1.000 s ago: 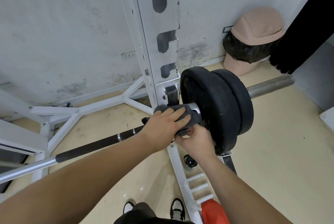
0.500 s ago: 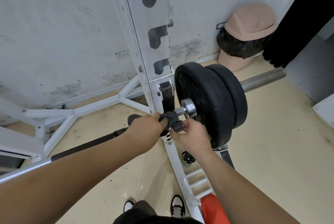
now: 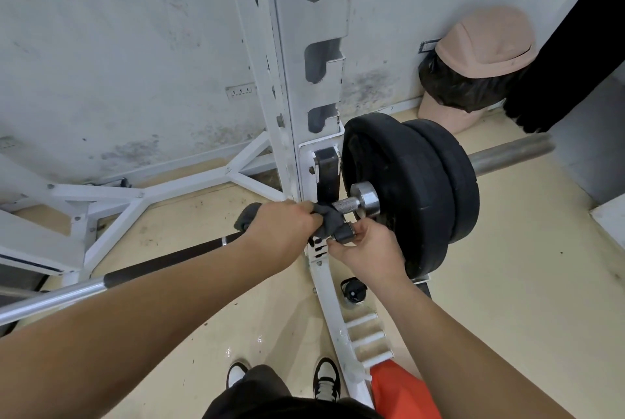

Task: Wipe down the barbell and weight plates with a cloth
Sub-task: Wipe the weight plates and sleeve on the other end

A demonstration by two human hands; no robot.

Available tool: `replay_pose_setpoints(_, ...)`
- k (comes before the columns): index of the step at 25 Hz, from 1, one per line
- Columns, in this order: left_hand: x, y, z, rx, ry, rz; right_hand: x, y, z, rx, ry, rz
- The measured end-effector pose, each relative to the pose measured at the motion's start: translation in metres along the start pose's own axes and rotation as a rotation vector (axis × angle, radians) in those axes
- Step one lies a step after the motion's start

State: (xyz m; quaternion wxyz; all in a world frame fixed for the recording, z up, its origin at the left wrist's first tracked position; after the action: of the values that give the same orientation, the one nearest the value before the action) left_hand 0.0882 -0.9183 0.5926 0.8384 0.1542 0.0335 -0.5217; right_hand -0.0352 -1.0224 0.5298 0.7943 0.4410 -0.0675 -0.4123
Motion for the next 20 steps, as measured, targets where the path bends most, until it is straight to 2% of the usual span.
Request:
replay_pose_setpoints(3,0.027,-0.026,0.018,-0.053,-0.075,-0.081,-0.001,0.001,-0.002,-0.027,0.000,0.017)
replay_pose_setpoints(5,0.032,-0.034,0.018,-0.119,-0.125,-0.074,-0.001,0.001,-0.003,-0.020,0.003,0.026)
replay_pose_setpoints(10,0.000,0.003,-0.007,-0.092,-0.046,0.056,0.000,0.000,-0.002,-0.033,0.007,0.003)
replay_pose_setpoints(13,0.020,-0.009,0.005,-0.116,-0.041,0.015,-0.001,0.001,-0.002,-0.056,-0.003,-0.002)
replay_pose_setpoints(16,0.038,-0.034,0.012,-0.174,-0.105,-0.026,-0.001,0.004,-0.002,-0.067,0.004,0.015)
replay_pose_setpoints(20,0.008,0.000,-0.011,-0.153,-0.070,0.069,-0.002,0.004,0.000,-0.067,0.006,-0.002)
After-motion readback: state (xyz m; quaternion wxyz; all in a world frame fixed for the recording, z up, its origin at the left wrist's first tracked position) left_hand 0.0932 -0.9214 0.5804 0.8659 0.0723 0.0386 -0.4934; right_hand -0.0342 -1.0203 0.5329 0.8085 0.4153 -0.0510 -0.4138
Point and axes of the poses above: each hand's wrist, its own x-axis towards the middle knuckle, its own z-axis out of the back of the hand, y = z × x, the point moved 5 cm from there along x, towards the middle knuckle, and after that the axes turned 6 degrees about z, right-handed, at the moved point
